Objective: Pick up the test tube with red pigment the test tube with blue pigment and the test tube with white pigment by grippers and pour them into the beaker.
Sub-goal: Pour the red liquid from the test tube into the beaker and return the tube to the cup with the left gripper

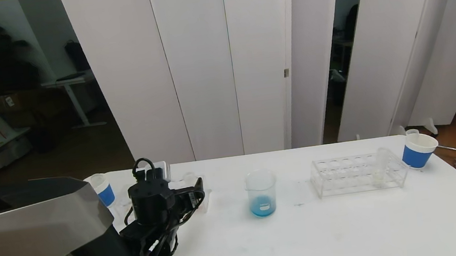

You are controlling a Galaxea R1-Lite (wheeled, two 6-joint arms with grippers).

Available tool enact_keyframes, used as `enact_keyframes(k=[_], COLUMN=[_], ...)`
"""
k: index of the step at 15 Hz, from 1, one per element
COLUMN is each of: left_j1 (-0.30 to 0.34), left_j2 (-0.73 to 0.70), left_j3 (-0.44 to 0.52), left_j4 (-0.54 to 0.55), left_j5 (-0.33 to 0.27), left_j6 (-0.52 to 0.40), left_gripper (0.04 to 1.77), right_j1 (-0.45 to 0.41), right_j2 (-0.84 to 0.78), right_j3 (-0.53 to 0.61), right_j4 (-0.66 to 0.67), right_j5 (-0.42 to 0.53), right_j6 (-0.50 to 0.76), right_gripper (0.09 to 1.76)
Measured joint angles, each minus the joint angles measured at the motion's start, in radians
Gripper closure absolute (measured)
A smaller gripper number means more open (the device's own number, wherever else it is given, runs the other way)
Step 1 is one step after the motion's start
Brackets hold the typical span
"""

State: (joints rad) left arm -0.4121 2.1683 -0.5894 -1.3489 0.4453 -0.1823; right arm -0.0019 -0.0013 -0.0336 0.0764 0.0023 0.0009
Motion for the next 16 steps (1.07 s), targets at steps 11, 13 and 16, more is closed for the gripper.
enact_keyframes(k=[11,13,16], left_j1=[0.036,0.041,0.048], left_j2=[0.103,0.113,0.123], left_j3=[-0.118,-0.136,-0.15], left_j4=[0.007,0.008,0.009], left_j5=[-0.008,-0.016,-0.02], left_j6=[-0.009,-0.011,-0.013], left_gripper=[0.06,0.06,0.1], right_j1=[0.0,0.0,0.0], right_j2=[0.0,0.0,0.0], right_j3=[0.0,0.0,0.0], right_j4=[0.0,0.0,0.0], right_j5=[0.0,0.0,0.0], right_j6=[0.0,0.0,0.0], right_gripper=[0.1,0.1,0.1])
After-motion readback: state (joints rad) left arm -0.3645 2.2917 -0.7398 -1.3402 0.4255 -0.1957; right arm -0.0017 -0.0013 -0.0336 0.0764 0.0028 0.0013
